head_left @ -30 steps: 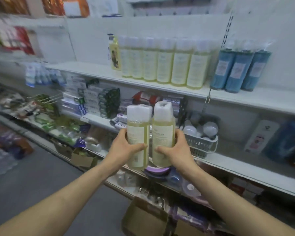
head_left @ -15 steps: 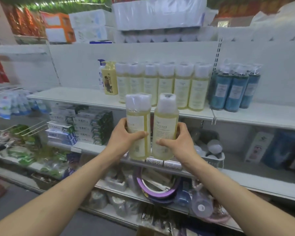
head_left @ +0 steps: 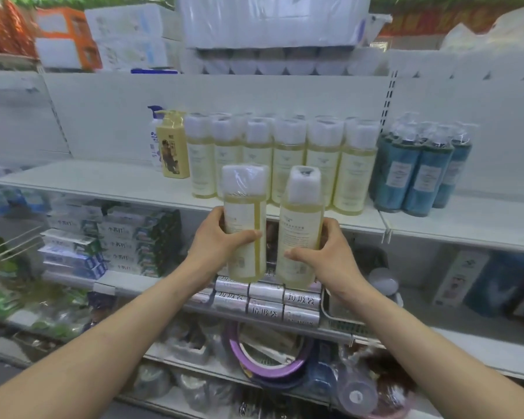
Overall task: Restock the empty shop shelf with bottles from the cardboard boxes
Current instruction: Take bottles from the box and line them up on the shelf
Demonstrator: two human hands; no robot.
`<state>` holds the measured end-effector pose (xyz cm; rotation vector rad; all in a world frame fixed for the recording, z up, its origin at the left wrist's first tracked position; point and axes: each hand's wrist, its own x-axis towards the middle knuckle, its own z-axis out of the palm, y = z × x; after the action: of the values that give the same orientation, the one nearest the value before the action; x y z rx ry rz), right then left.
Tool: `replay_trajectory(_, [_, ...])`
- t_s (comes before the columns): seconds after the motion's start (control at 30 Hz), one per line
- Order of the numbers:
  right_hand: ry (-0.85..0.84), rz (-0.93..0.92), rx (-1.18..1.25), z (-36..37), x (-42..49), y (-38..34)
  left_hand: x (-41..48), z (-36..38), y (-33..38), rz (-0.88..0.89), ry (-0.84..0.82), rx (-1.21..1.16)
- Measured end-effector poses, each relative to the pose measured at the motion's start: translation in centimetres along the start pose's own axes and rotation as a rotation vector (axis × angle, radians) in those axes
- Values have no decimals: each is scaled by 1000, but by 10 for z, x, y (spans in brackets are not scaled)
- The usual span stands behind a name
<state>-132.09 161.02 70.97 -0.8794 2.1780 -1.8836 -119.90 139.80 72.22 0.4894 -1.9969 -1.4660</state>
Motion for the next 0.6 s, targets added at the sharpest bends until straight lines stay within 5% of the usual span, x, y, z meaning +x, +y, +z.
replay_trajectory(0.6, [431, -2, -94, 8, 22, -16, 88, 10, 9, 156, -324, -152])
